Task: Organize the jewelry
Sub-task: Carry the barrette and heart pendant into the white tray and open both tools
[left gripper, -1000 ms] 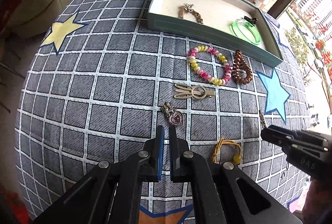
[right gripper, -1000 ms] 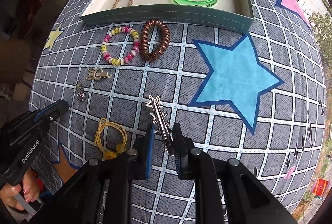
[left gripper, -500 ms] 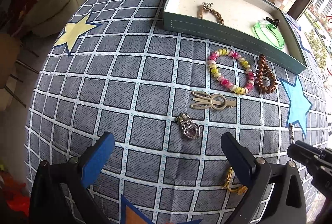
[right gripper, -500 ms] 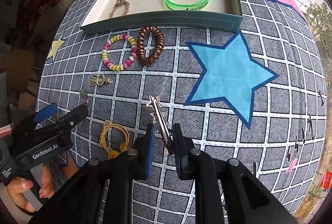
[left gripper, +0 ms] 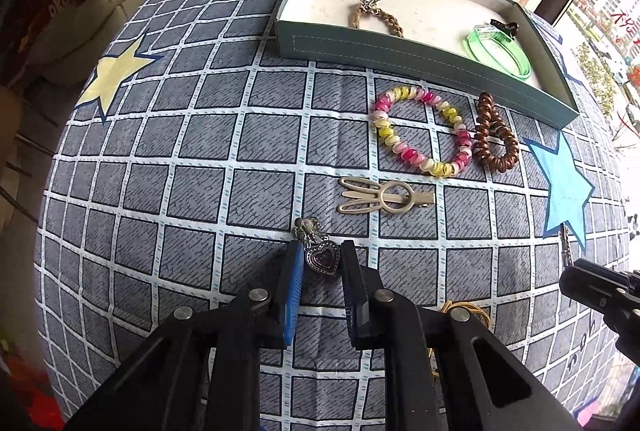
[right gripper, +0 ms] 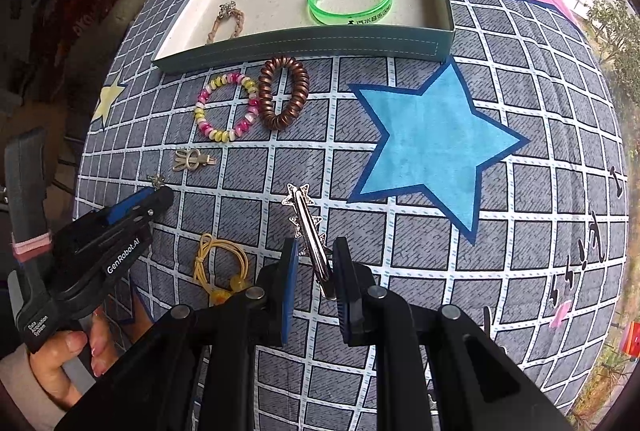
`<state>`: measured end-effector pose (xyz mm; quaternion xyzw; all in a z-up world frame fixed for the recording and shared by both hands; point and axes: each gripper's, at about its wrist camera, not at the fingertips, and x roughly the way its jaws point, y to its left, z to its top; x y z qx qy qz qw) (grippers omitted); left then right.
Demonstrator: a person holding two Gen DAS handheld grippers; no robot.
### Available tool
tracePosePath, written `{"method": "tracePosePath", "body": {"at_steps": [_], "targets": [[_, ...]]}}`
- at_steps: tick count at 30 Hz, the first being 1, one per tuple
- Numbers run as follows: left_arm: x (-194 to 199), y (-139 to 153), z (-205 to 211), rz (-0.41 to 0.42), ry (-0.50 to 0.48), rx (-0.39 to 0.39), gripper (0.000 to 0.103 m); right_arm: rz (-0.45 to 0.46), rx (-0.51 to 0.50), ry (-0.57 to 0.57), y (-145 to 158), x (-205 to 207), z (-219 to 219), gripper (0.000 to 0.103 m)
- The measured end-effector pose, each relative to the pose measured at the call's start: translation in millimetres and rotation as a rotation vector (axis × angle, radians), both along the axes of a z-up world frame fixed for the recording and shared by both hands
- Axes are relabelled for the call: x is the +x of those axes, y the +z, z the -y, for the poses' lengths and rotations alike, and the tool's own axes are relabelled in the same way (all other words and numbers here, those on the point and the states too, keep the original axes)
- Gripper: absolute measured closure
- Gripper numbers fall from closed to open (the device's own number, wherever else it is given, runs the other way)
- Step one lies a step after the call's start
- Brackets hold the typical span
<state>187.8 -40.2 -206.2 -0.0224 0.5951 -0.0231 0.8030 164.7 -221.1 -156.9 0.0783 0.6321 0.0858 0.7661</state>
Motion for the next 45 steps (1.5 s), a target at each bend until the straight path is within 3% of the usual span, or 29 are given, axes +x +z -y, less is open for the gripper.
{"method": "tracePosePath", "body": {"at_steps": [8,16,20,30,32,45], "targets": [[-7,35,-21,0.037,-0.035,-0.053,0.072,0.015,0.047,-0.024,9,4,8,0.084],[34,62,-4,0.102,-0.058,-0.087,0.072,0.052,0.076,-0.046,30,23,14,0.084],[40,95,-10,0.142,-0.093,-0.09,0.072,0.083,0.085,-0.055,43,41,18,0.084],[91,115,-5,0.2,-0.088,-0.117,0.072,0.146,0.088,-0.062,65,101,29,0.084],[86,129,-21,0.208,-0.077,-0.127,0.072,0.148,0.088,-0.062,65,113,32,0.084],[146,99,11,0.182,-0.08,-0.097,0.072,0.144,0.067,-0.042,45,187,30,0.084]]}}
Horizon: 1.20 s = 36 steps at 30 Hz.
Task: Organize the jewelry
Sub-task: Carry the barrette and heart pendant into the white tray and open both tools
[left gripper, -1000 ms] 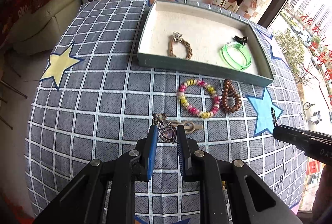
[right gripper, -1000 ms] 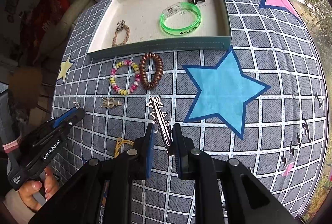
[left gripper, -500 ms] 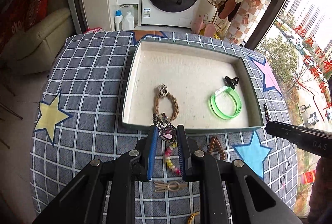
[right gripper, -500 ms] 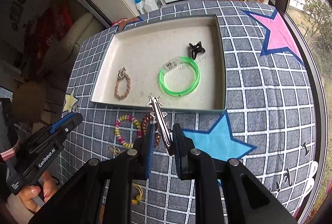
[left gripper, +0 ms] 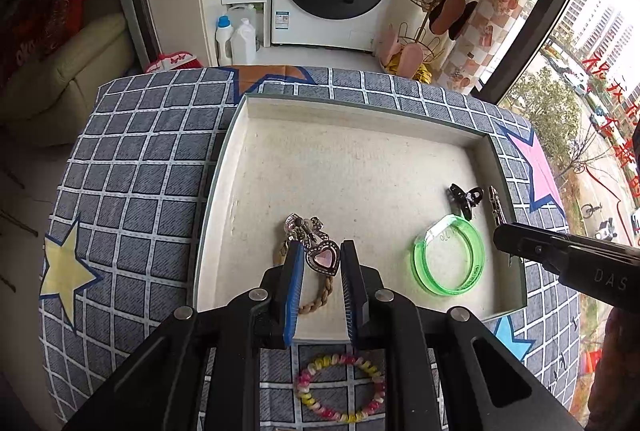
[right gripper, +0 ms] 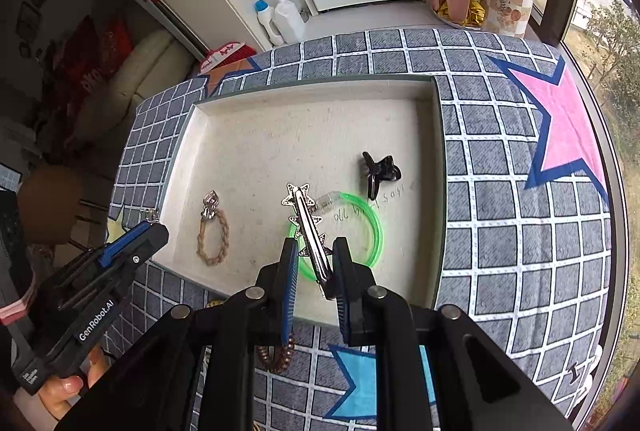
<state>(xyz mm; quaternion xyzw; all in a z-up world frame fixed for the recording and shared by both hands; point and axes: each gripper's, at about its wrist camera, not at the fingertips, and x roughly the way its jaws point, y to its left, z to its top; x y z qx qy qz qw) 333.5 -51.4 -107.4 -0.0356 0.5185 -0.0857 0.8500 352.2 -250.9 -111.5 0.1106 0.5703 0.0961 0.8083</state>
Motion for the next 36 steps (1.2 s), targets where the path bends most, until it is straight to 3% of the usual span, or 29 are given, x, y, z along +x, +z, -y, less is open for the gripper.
{"method": "tracePosePath", "body": {"at_steps": [12,23,31,36], "targets": [[32,-29,26,-0.011,0.0,0.062,0.072,-0.002,-0.027,0.018,-27,52,-10,0.084],[34,-50,38,-0.029,-0.024,0.14,0.072,-0.041,-0.061,0.046,-54,66,-9,0.084],[34,-56,39,-0.042,-0.018,0.161,0.072,-0.058,-0.044,0.043,-58,68,-6,0.084],[35,-52,40,-0.037,-0.02,0.163,0.072,-0.06,0.03,0.016,-53,66,2,0.084]]}}
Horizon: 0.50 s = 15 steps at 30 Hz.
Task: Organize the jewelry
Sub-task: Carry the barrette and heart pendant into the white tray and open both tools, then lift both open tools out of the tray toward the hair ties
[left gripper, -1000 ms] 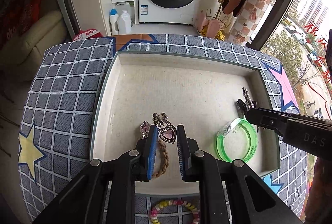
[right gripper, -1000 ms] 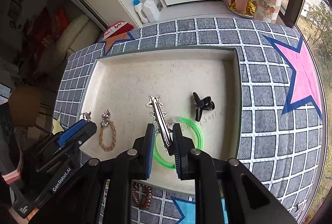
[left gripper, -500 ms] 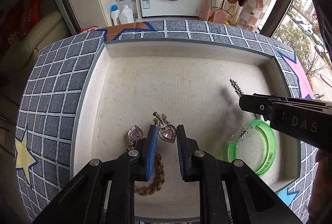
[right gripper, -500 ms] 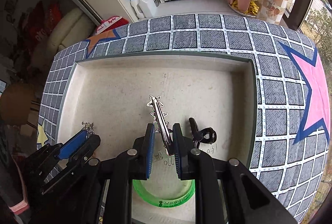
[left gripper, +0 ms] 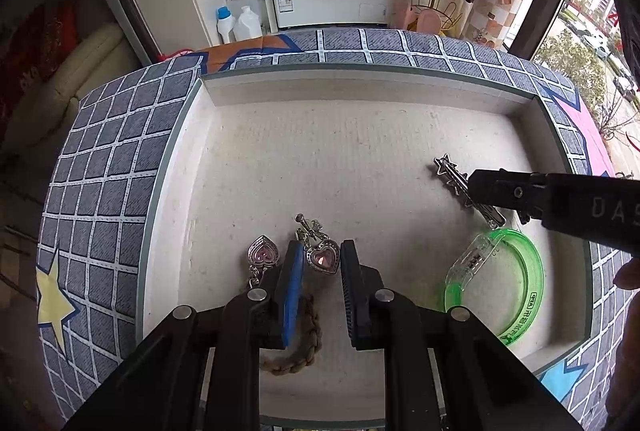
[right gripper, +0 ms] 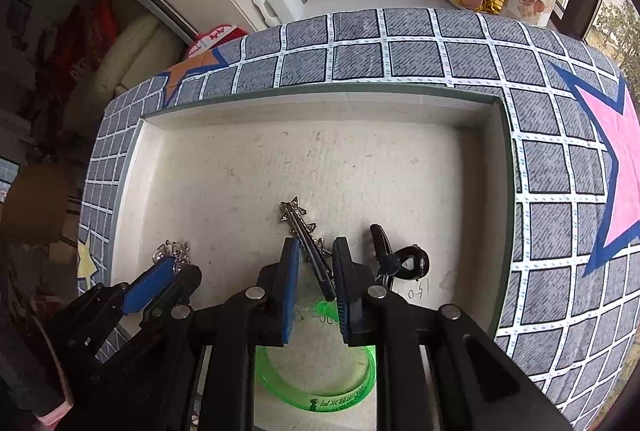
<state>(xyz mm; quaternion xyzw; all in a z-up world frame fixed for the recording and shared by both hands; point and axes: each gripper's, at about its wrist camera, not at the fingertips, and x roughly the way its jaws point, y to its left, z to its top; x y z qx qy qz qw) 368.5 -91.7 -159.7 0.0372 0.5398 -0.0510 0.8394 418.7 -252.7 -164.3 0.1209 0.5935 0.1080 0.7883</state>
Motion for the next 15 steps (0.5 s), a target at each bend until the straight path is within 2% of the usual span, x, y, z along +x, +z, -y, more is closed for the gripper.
{"method": "tracePosePath", "body": {"at_steps": [8,9,10,11,12,13,14,15], "targets": [[-2,9,-1,0.031,-0.007,-0.012,0.071,0.056,0.103,-0.088,29,-19,20,0.084],[-1,10,-1,0.033,-0.008,-0.012,0.066,0.057,0.107,-0.095,31,-22,21,0.084],[-1,11,-2,0.035,-0.006,-0.009,0.024,0.058,0.11,-0.099,33,-25,24,0.083],[-3,12,-3,0.048,0.008,-0.002,0.0,0.058,0.112,-0.102,35,-28,24,0.083],[-6,18,-5,0.094,0.028,0.008,0.0,0.059,0.113,-0.104,36,-32,26,0.08],[-8,22,-5,0.111,0.027,0.01,0.0,0.058,0.113,-0.107,37,-36,27,0.073],[-7,22,-5,0.1,0.02,0.005,0.0,0.059,0.115,-0.109,39,-40,28,0.068],[-7,23,-6,0.089,0.018,0.001,0.0,0.062,0.117,-0.113,40,-45,30,0.056]]}}
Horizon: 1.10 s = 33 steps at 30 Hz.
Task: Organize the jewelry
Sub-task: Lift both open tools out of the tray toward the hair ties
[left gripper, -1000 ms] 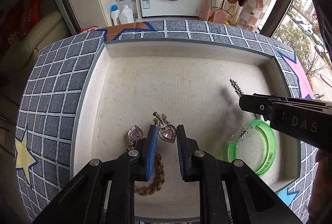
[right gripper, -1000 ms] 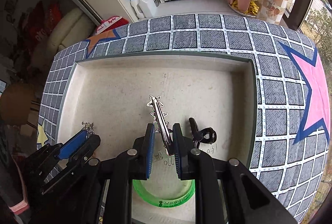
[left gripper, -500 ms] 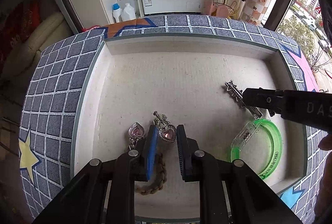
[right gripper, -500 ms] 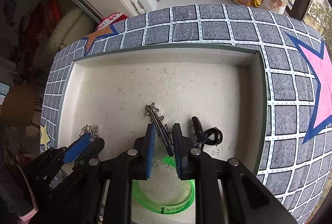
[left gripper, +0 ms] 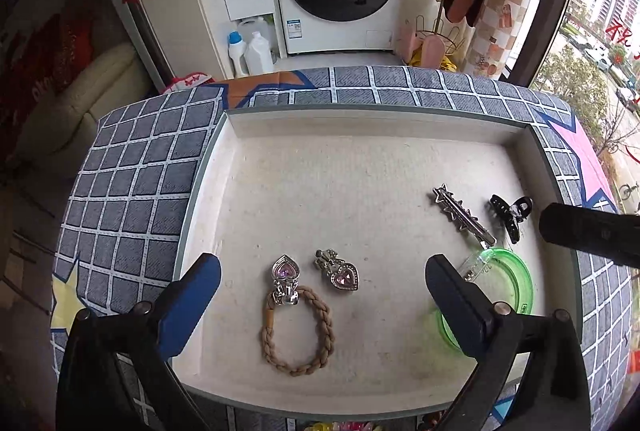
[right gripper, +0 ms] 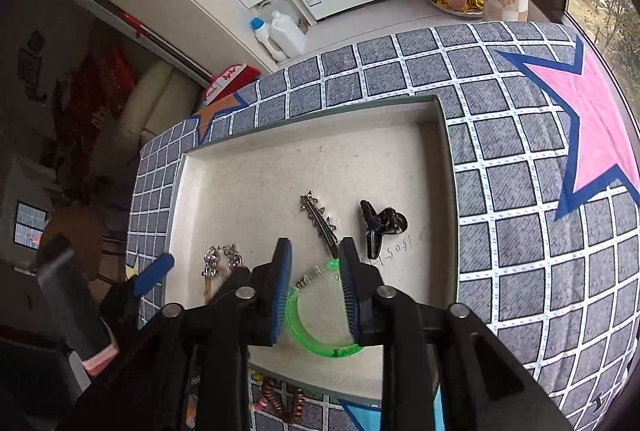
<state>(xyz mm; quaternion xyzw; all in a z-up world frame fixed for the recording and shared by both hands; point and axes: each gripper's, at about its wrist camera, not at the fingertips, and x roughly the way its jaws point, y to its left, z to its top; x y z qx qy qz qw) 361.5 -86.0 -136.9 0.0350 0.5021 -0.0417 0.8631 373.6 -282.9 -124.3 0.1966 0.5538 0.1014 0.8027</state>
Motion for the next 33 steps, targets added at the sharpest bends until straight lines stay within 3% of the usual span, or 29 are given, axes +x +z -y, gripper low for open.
{"method": "tracePosePath", "body": {"at_steps": [6,10,16,23,33], "targets": [[-13,17,-12,0.035,0.005,0.02,0.0,-0.015,0.013,-0.012,3,-26,4,0.043],[-31,25,-30,0.037,0.019,0.007,0.0,-0.016,0.017,0.0,6,-47,4,0.043],[-68,20,-61,-0.011,0.046,-0.05,0.0,-0.046,0.029,0.044,4,-80,-8,0.043],[-118,3,-81,-0.074,0.076,-0.035,0.0,-0.112,0.01,0.046,-12,-106,-22,0.043],[-182,-15,-70,-0.148,0.002,-0.064,0.0,-0.176,-0.072,0.053,-30,-120,-33,0.043]]}}
